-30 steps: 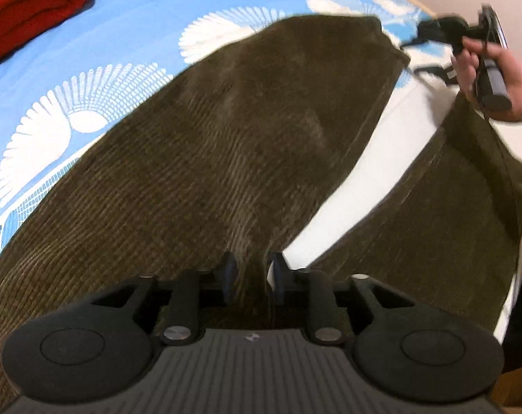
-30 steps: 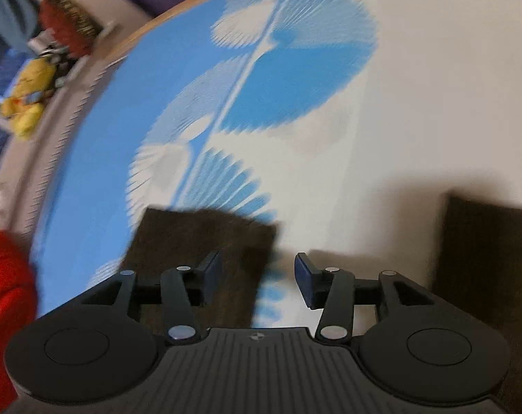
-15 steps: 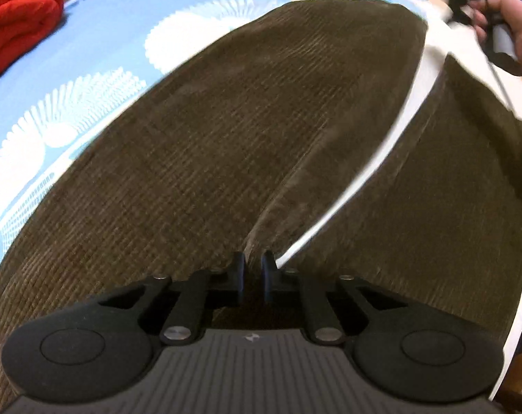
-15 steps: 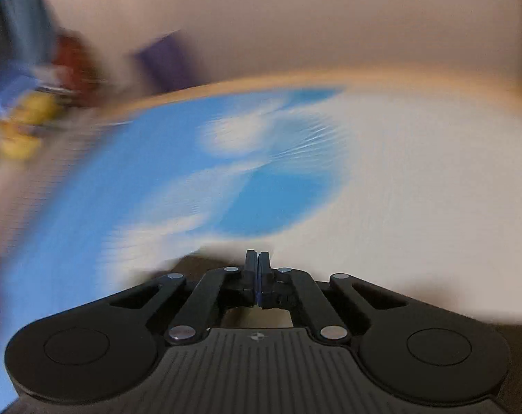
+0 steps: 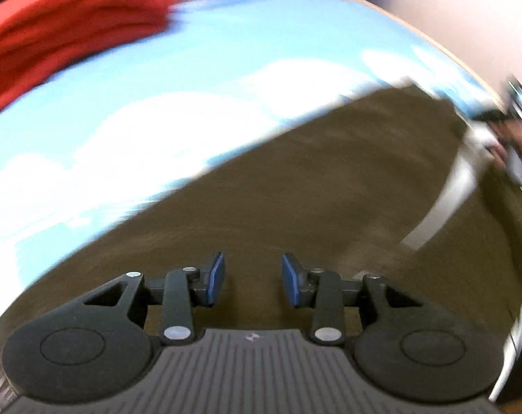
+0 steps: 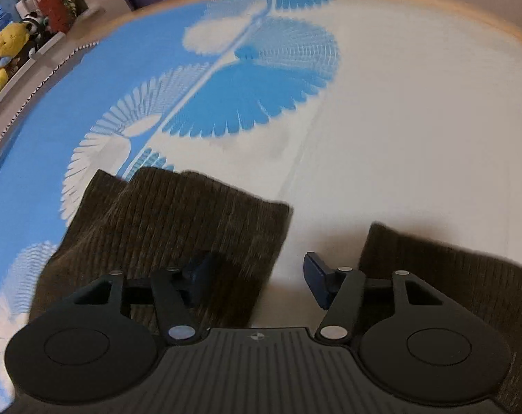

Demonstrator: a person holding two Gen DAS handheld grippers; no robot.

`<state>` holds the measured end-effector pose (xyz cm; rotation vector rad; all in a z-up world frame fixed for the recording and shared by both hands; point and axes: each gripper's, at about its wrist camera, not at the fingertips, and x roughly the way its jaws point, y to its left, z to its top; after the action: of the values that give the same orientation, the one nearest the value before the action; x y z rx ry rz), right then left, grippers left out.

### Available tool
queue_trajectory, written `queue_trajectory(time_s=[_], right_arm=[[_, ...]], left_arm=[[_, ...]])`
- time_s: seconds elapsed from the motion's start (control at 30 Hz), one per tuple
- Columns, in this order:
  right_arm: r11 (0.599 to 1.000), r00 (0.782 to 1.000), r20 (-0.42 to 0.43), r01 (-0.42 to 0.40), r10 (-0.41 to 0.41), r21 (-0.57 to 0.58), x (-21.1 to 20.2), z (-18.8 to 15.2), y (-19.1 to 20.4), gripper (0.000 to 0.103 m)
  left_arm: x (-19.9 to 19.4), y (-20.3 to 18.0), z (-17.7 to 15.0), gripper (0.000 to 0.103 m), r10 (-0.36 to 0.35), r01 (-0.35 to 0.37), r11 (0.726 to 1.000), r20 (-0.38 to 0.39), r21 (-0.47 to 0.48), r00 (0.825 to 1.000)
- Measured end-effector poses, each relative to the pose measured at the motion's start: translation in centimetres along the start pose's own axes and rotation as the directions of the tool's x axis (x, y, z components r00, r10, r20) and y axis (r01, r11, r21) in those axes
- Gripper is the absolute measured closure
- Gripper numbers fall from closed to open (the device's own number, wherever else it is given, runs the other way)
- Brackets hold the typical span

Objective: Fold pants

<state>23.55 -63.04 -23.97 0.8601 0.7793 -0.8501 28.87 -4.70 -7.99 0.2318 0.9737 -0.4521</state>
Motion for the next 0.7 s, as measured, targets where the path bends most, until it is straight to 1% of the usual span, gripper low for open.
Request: queue_trajectory(time_s=[0.03,0.07,0.13,0.17,0.23,0.3,0.33,0.37,0.4,0.43,0.47,0.5,0.53,0.6,0.63,0.7], right_arm=[[0.998,0.999,0.018,0.034,-0.033,-0.045,0.0,-0.2,0.7,0.071],[0.997,0.999,0.034,0.042,-0.040,-0.068,-0.1,-0.5,1.1,0.094],[0.998,0.998,0.050,0.048,-0.045,-0.042,-0.3,-0.7,0.8,0.095],[0.997,0.996,0.058,0.071,-0.070,-0.023,-0.7,-0.7,0.4,0.096],[0.991,0.988,0.085,0.132,-0.132,0.016,-1.6,-0.6,-0.6,0.096],[0.979,0.976,0.086,0.200,-0.202,0.027,-1.6,-0.7,-1.5,0.096],[0.978,0.975,0.066,0.209,-0.210,0.026,-1.3,-0.8,-2.0,0.096],[0.980,0.979,0.058,0.196,-0.197,0.032,-1.2,-0.8,-2.4,0.094],[0.982,0.980,0.057,0.188,-0.190,0.036,-1.2,-0.7,-2.4,0.090],[0.984,0.982,0.053,0.178,-0.180,0.030,-1.2,-0.6,-2.3,0.089],[0.984,0.983,0.051,0.177,-0.178,0.008,-1.4,-0.6,-1.9,0.079],[0.984,0.982,0.063,0.176,-0.175,-0.006,-1.7,-0.6,-1.5,0.072],[0.987,0.983,0.084,0.163,-0.162,-0.002,-2.4,-0.6,-1.4,0.070],[0.989,0.981,0.123,0.148,-0.149,0.017,-4.1,-0.6,-1.0,0.065],[0.992,0.982,0.137,0.126,-0.127,0.017,-5.0,-0.5,-0.8,0.065],[0.999,0.984,0.170,0.050,-0.048,-0.005,-7.4,-0.6,-0.1,0.065]], left_arm=[[-0.7,1.9,-0.2,0.062,0.046,-0.046,0.997,0.011,-0.055,0.999],[-1.4,4.2,-0.6,0.062,0.103,-0.101,0.988,0.019,-0.117,0.994],[-2.6,7.8,-1.4,0.062,0.184,-0.177,0.961,0.015,-0.212,0.983],[-3.2,10.0,-2.2,0.062,0.230,-0.221,0.938,0.003,-0.267,0.973],[-4.0,13.4,-3.3,0.062,0.291,-0.286,0.894,-0.039,-0.344,0.956],[-4.7,16.6,-4.9,0.062,0.313,-0.320,0.858,-0.084,-0.403,0.946],[-5.1,18.0,-5.5,0.058,0.318,-0.331,0.844,-0.103,-0.423,0.942],[-5.5,19.3,-6.5,0.055,0.321,-0.342,0.829,-0.123,-0.442,0.939],[-5.9,20.5,-7.5,0.047,0.318,-0.344,0.818,-0.136,-0.461,0.938],[-6.1,21.6,-8.4,0.039,0.307,-0.339,0.810,-0.146,-0.479,0.940],[-6.1,22.7,-9.6,0.036,0.293,-0.332,0.801,-0.157,-0.499,0.943],[-6.1,23.8,-10.6,0.034,0.280,-0.326,0.788,-0.168,-0.523,0.945],[-6.1,24.5,-11.3,0.034,0.270,-0.320,0.774,-0.173,-0.546,0.947],[-5.8,26.1,-13.1,0.033,0.234,-0.287,0.748,-0.167,-0.598,0.958],[-5.5,26.5,-13.7,0.033,0.212,-0.267,0.742,-0.163,-0.615,0.964],[-5.0,26.9,-14.4,0.032,0.174,-0.222,0.740,-0.138,-0.635,0.975]])
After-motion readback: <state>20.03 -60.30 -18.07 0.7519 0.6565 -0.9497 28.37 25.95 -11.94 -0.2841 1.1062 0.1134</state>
